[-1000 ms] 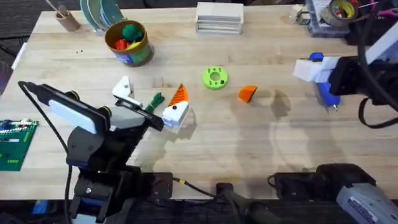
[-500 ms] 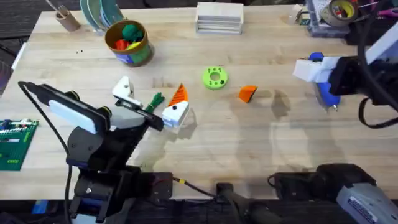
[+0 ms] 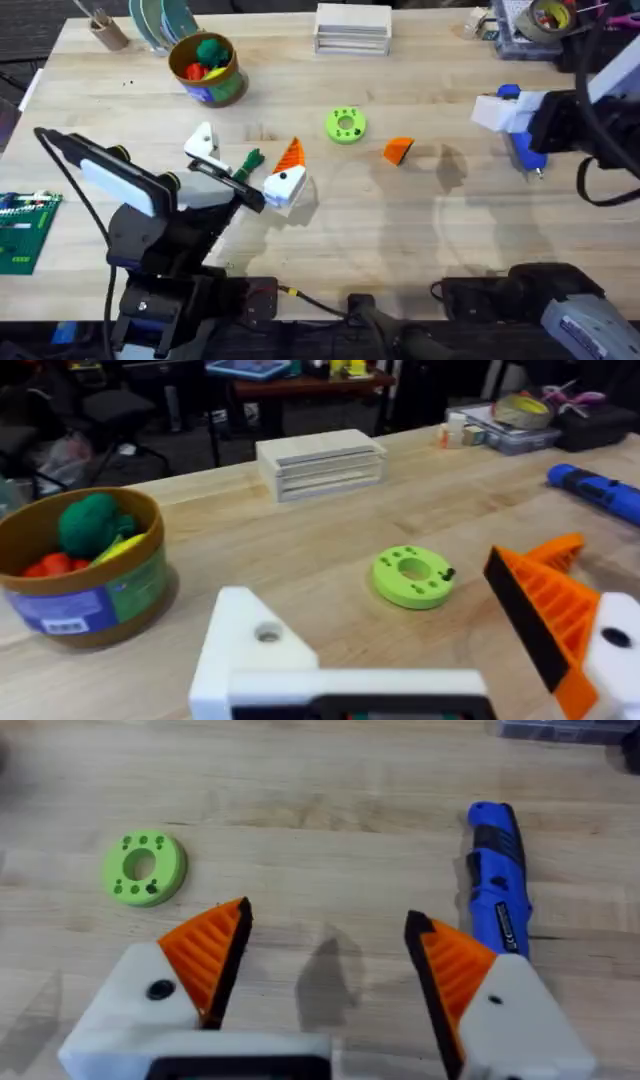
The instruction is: Pick up the gripper from the table and insert it into the empty holder that is missing its gripper. Then pick up a screw, insert it into the mounting hole, and use the screwdriver to tighten it. Finally, clean up the table by picking up the vegetable and placing it into the bucket.
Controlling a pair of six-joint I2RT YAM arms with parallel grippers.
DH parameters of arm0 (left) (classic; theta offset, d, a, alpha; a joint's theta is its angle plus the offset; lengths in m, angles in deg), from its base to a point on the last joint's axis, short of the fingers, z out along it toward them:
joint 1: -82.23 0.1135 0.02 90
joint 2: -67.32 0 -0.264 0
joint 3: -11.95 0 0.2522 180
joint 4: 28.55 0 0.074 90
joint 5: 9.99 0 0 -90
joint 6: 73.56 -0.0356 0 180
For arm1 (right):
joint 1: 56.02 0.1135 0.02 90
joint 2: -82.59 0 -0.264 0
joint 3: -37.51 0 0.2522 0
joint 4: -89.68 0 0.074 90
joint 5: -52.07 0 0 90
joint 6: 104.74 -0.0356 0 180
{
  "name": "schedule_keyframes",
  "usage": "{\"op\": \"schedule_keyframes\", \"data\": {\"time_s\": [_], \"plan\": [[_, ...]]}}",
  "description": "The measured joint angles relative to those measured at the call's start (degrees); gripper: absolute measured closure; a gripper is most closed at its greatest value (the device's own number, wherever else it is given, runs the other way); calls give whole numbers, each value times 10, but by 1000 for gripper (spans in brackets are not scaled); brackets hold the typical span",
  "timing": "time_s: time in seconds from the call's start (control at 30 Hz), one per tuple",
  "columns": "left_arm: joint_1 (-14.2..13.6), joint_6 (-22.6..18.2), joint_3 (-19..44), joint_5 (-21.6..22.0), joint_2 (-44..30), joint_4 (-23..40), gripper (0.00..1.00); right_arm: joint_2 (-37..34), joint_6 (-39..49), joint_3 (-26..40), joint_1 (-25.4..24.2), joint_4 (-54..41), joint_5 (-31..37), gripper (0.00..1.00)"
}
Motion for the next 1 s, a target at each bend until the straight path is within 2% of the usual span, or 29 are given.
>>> {"op": "schedule_keyframes", "data": {"time_s": [0.2, 0.6, 0.83, 1.0], "plan": [[0, 0, 0, -66, 0, -2, 8, 0, 0, 0, 0, 0, 0, 9], [0, 0, 0, -237, 0, 5, 8, 0, -7, 0, 0, -5, 0, 10], [0, 0, 0, -284, 0, 9, 8, -38, -1, 12, 9, -15, -50, 10], [0, 0, 0, -294, 0, 9, 7, -113, 37, 65, 80, -82, -62, 10]]}}
